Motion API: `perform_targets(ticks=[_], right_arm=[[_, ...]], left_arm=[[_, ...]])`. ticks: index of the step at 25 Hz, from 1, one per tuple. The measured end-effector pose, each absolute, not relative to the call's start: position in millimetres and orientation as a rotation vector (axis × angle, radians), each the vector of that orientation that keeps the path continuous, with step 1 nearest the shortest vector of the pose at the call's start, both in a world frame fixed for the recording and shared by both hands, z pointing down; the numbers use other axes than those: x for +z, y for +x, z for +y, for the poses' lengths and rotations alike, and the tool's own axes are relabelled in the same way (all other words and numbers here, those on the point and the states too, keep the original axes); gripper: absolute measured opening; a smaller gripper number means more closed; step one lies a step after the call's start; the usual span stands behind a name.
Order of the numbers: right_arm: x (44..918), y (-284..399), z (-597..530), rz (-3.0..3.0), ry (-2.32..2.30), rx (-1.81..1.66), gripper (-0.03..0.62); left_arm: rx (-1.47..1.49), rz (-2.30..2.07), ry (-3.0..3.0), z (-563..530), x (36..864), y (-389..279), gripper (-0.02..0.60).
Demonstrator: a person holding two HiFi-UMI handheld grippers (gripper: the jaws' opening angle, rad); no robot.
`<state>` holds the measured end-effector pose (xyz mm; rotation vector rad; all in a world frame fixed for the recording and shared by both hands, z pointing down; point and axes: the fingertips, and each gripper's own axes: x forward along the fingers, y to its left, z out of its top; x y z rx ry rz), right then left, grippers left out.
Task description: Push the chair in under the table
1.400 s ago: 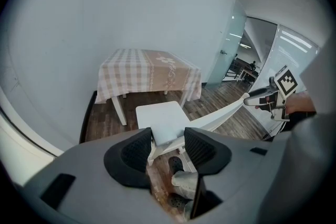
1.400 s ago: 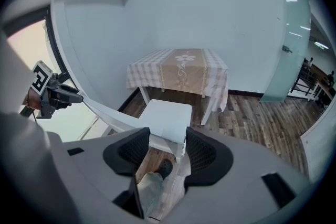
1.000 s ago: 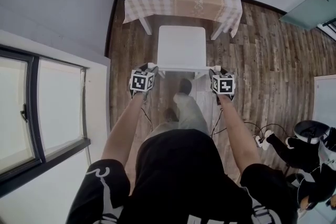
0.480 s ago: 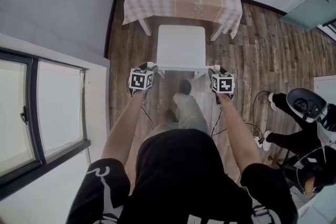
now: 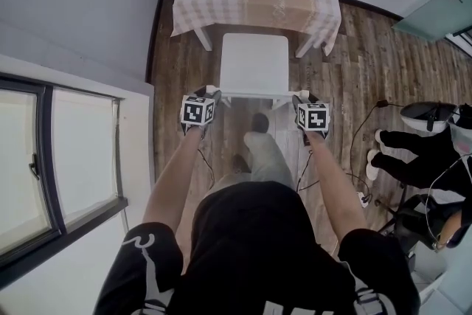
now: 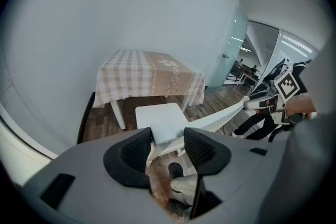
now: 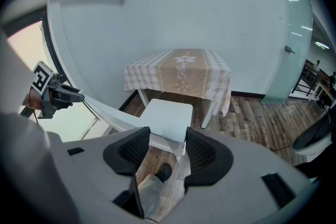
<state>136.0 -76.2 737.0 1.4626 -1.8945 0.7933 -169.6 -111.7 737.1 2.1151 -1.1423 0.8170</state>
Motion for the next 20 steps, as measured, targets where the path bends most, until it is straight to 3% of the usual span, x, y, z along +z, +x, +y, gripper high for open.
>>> perform_targets(ticks=[20], right_arm=[[738, 137, -107, -1.925, 1.469, 0.812, 0.216]], left_arm=[[0.800, -1.130, 2.140, -144, 738, -168, 0.201]])
